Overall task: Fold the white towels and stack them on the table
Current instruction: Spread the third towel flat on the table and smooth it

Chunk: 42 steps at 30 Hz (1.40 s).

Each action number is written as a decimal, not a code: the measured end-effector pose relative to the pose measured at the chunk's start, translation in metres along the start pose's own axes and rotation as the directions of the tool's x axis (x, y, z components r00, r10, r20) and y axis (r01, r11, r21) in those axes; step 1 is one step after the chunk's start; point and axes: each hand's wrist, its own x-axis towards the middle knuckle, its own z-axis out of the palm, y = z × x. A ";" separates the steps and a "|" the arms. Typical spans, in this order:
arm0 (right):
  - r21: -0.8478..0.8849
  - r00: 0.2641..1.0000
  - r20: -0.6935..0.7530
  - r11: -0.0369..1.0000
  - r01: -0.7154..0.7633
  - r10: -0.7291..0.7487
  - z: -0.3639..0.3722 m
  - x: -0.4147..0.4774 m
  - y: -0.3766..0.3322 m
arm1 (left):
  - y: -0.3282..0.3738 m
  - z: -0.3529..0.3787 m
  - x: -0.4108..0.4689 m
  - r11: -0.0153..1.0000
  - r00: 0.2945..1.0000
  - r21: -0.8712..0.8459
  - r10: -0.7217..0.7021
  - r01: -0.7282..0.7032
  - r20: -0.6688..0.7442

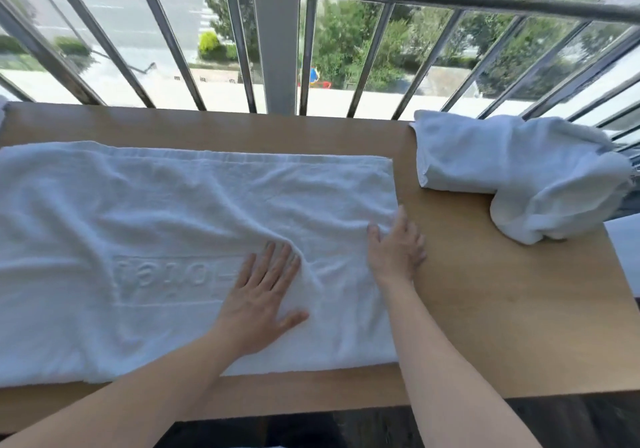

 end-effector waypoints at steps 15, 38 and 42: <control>0.115 0.996 0.057 0.991 -0.069 0.063 -0.020 0.054 0.001 | 0.022 0.006 -0.001 0.992 0.977 0.060 0.117 -0.108 -0.178; -0.176 0.731 0.269 0.714 0.677 -0.627 0.029 0.006 -0.005 | 0.024 -0.008 0.069 0.997 0.973 -0.033 -0.075 0.069 -0.219; -0.280 0.893 0.177 0.849 0.449 -0.414 0.020 0.042 0.005 | 0.004 -0.025 0.091 0.958 0.944 -0.068 -0.285 0.277 -0.166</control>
